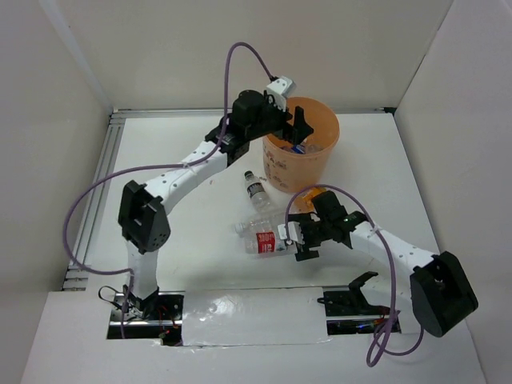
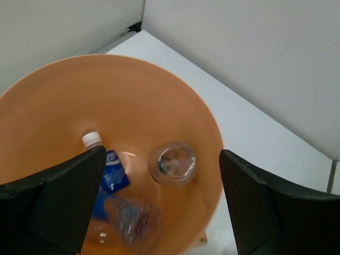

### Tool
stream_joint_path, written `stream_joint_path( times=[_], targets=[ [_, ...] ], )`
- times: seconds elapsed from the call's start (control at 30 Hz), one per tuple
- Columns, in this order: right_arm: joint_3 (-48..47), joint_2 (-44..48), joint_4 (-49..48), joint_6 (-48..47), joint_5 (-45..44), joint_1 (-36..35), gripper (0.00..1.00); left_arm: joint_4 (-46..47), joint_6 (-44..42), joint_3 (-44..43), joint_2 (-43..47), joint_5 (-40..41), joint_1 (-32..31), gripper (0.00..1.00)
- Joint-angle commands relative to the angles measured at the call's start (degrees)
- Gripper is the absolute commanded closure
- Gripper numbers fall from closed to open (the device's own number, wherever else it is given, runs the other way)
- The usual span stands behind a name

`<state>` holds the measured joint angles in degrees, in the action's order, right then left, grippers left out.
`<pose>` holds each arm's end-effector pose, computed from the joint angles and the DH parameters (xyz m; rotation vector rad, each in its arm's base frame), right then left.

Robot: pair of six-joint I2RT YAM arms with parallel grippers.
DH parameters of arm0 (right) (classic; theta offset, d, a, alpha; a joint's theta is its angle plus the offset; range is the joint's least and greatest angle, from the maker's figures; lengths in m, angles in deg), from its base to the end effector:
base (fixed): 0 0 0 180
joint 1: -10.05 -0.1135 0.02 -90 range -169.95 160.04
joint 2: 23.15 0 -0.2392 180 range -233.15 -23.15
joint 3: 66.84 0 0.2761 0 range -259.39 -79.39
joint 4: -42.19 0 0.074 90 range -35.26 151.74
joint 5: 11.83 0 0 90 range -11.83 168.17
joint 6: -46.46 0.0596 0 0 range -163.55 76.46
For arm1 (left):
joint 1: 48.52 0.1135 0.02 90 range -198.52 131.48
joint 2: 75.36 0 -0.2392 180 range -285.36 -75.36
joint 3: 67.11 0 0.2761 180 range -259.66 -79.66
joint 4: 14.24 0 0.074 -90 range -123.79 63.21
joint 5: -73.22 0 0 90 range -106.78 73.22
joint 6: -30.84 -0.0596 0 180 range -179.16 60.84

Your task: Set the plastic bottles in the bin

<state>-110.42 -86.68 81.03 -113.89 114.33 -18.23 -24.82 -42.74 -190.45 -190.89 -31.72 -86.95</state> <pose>0.1913 0.1429 0.1290 -1.9432 1.3848 0.4858 0.4041 -0.3403 0.3605 0.5297 1.6180 -0.9380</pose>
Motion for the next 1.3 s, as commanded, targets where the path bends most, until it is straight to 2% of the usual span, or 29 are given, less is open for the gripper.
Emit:
stream_joint_path(
  times=[0.0,0.1,0.17,0.23,0.3,0.33,0.4,0.47,0.53,0.63,0.77,0.83,0.87,0.9,1.0,1.23,1.27],
  targets=[
    [2.3,-2.6,-7.4,-1.6,-2.6,-1.3,0.10,4.2,-3.3,4.8,13.3,4.7,0.1,0.00],
    [4.5,-4.1,-10.9,-2.2,-4.3,-2.4,0.10,3.7,-4.6,17.1,24.9,11.0,0.1,0.00],
    [5.2,-4.1,-11.5,-2.2,-4.3,-2.4,0.13,3.6,-3.9,28.4,30.5,14.8,0.1,0.00],
    [5.2,-4.1,-12.0,-1.6,-3.5,-2.4,0.27,3.6,-1.5,39.0,37.7,19.8,0.7,0.00],
    [5.2,-4.1,-8.6,-1.6,-1.9,-2.4,0.41,2.8,1.4,44.5,41.1,21.9,2.6,0.00],
    [3.4,-3.0,-6.7,-2.2,-1.3,-2.9,0.53,2.8,4.5,46.9,43.3,21.2,3.5,0.00],
    [1.4,-0.6,-2.7,-2.3,0.5,-2.9,0.60,2.8,6.9,52.6,44.6,20.6,6.5,0.00],
    [-2.3,6.2,2.3,-1.5,2.1,-2.9,0.62,2.2,10.2,55.6,45.1,19.3,8.7,0.00],
    [-6.4,14.2,3.9,1.8,2.6,-2.9,0.63,2.9,13.3,56.6,44.6,15.9,12.4,0.00],
    [-11.8,18.5,6.3,2.5,-0.3,-5.1,0.64,2.9,16.2,56.1,41.1,11.6,16.9,0.00],
    [-19.9,20.6,4.9,1.9,-9.4,-5.1,0.64,-1.2,18.8,50.2,33.0,4.2,19.4,0.00],
    [-21.3,20.6,1.3,1.4,-18.8,-4.4,0.64,-2.9,19.5,46.3,28.7,2.8,19.4,0.00],
    [-22.9,19.1,-2.1,1.4,-22.3,-3.6,0.64,-2.9,20.3,45.0,27.6,1.4,18.6,0.00],
    [-24.0,17.8,-3.7,1.4,-29.6,-2.7,0.63,-2.9,21.4,45.0,26.8,0.9,18.6,0.00],
    [-29.2,12.7,-6.7,0.0,-37.5,2.8,0.63,-3.6,24.4,43.6,23.9,1.5,15.5,0.00],
    [-44.4,2.0,-2.8,-7.6,-43.4,12.8,0.61,-10.5,28.9,38.9,17.7,10.3,8.2,0.00],
    [-46.6,0.4,-1.2,-11.9,-44.1,14.0,0.54,-11.0,29.4,38.2,16.4,10.9,7.1,0.00]
  ],
)
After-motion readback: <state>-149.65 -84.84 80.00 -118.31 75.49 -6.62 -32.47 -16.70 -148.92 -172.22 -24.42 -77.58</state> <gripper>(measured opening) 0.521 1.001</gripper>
